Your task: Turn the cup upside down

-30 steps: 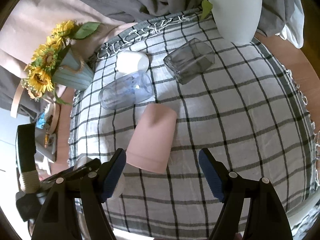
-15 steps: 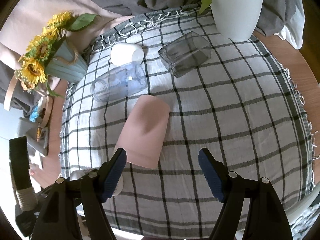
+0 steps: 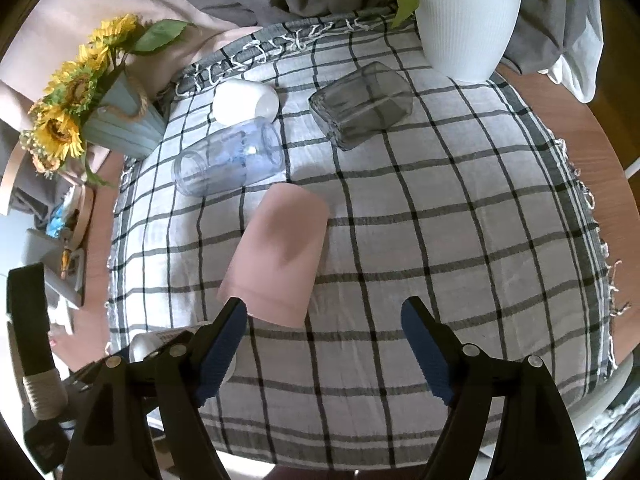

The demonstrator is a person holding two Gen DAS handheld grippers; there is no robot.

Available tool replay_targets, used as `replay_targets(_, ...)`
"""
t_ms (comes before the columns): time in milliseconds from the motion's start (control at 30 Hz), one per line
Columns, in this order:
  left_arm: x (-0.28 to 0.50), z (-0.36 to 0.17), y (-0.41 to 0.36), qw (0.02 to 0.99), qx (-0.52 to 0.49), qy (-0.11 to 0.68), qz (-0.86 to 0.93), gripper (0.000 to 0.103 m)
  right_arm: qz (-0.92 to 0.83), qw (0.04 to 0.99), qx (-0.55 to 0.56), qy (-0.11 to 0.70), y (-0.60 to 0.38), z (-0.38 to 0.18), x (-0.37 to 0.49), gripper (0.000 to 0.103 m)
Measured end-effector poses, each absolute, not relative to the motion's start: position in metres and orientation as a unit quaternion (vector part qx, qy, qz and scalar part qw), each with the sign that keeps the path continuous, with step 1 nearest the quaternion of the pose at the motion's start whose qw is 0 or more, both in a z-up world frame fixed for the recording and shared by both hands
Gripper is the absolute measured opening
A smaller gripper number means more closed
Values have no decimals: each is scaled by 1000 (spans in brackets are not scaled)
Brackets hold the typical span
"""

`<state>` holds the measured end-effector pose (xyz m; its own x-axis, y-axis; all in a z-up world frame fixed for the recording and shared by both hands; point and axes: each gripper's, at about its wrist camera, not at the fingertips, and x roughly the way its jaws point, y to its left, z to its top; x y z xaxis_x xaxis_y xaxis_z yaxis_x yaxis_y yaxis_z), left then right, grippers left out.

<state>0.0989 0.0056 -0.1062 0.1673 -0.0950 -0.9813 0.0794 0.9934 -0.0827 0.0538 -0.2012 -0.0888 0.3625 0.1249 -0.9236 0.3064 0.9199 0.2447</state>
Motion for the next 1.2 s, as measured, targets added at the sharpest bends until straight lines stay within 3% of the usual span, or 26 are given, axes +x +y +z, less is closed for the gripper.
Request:
replay_targets(167,95,-78,12,795,1,605,-49,90,-68,813,188,548,-203,-72,45,83)
replay_targets(600,54,-24,32,862,35,505,-15,91,-71,849,140,505,-184,-25,10,86)
replay_targets(800,32,-16,45,878,61,474,-12,91,-81,872,100,473,-164,-10,-9,89)
replay_targets(900,23,-15,52,880,62,470,-21,102,-85,876,86,467,-153,-9,-16,89)
replay_targets(1200,-5,-12,59,889,82,450,-25,102,-79,887,66,451,-130,-10,-44,92)
